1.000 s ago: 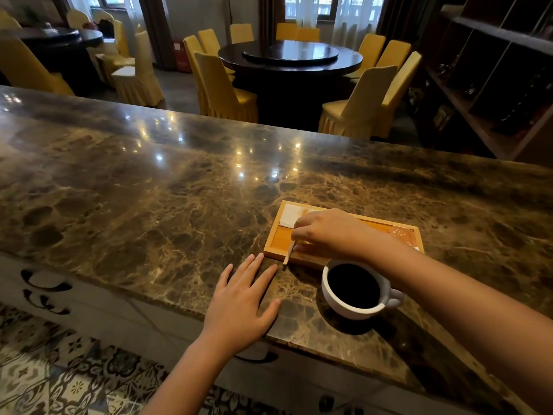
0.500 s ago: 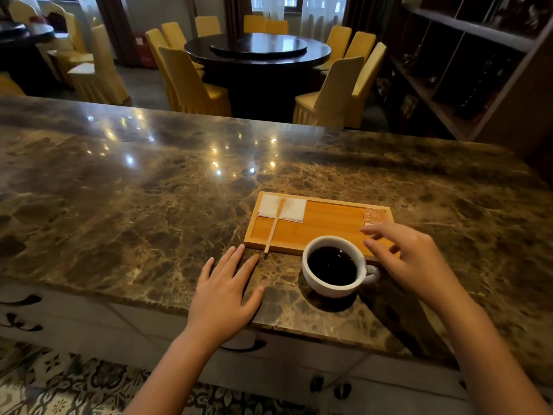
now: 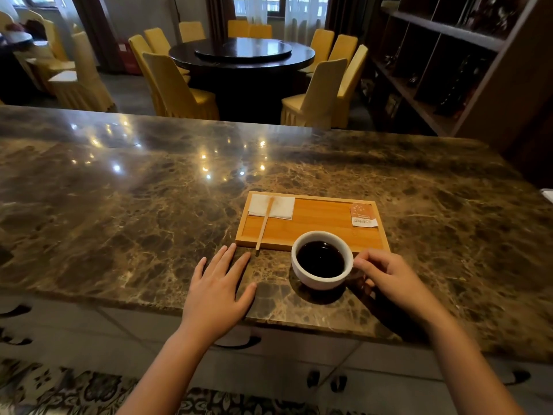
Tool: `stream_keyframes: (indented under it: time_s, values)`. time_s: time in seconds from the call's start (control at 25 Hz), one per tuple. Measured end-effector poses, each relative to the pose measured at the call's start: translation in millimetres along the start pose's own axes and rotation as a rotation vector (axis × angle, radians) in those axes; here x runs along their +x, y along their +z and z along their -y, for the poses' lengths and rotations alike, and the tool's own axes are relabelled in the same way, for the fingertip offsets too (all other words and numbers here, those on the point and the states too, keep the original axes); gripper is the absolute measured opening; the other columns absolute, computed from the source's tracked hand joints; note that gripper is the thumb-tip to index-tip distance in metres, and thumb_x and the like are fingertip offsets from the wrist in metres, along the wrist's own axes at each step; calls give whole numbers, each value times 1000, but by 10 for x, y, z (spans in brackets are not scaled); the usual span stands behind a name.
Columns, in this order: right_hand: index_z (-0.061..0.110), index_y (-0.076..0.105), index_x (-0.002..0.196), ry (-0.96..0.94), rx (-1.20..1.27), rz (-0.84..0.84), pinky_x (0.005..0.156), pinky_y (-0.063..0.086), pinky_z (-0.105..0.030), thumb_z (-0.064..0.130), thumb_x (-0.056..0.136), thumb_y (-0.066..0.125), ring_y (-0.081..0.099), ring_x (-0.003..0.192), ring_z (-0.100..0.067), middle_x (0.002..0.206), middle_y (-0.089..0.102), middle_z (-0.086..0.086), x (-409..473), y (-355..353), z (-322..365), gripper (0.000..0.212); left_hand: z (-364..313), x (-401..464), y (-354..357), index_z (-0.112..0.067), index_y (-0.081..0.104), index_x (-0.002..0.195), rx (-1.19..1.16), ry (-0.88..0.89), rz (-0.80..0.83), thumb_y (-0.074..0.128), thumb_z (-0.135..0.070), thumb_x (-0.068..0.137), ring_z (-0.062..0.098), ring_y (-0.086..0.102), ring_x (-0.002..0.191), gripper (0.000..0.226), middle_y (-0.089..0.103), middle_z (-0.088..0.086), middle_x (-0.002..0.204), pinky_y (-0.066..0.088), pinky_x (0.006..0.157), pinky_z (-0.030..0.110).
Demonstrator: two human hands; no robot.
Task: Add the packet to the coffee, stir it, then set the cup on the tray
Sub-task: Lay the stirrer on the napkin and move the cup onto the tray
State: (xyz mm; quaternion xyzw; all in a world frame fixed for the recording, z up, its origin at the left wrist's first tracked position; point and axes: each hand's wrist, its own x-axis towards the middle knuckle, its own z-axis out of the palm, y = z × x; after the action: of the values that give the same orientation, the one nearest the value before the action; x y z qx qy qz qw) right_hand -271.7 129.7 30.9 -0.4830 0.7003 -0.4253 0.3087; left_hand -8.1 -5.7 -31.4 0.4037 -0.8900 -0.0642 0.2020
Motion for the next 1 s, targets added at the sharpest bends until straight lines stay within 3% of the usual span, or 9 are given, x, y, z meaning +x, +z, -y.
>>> stream_keyframes:
  time_s: [0.12, 0.24, 0.44, 0.6, 0.8, 1.0]
  values:
    - [7, 66, 79, -31, 44, -9, 57, 48, -9, 9, 91, 52, 60, 63, 1, 73, 67, 2, -60, 48, -27, 18, -6, 3, -6, -26, 37, 137, -8, 2, -2, 27, -57, 84, 12, 14, 134, 62, 30, 6, 147, 15, 109, 47]
    - [18, 63, 73, -43, 50, -41, 59, 47, -10, 9, 93, 50, 59, 62, 5, 65, 67, 10, -83, 105, -79, 26, -4, 8, -4, -26, 37, 137, -6, 1, -1, 27, -57, 84, 14, 16, 134, 62, 31, 6, 147, 15, 109, 47]
    - [15, 63, 75, -76, 57, -15, 62, 47, -11, 8, 94, 47, 60, 66, 2, 71, 66, 4, -55, 97, -88, 26, 4, 6, 6, -26, 37, 137, -5, 2, -5, 27, -57, 84, 11, 13, 134, 62, 31, 6, 147, 13, 109, 47]
    - [18, 61, 71, -85, 98, -5, 58, 43, -9, 11, 95, 46, 56, 62, 1, 63, 64, 12, -42, 22, 2, 29, 5, 7, 11, -27, 36, 137, -1, -2, -1, 27, -57, 84, 9, 10, 133, 62, 30, 5, 147, 12, 110, 46]
    - [19, 62, 73, -108, 141, -39, 62, 48, -22, 13, 95, 44, 58, 65, -1, 64, 65, 13, 168, -166, 165, 29, 5, -3, 5, -27, 36, 138, 0, -4, 2, 26, -57, 84, 9, 10, 134, 62, 29, 4, 148, 11, 110, 44]
    - [13, 61, 77, -124, 115, -72, 59, 44, -24, 10, 97, 41, 53, 59, -5, 70, 62, 1, 482, -316, 276, 28, 14, 3, 18, -28, 35, 138, 0, -1, 4, 27, -57, 85, 11, 12, 135, 61, 29, 4, 148, 11, 110, 44]
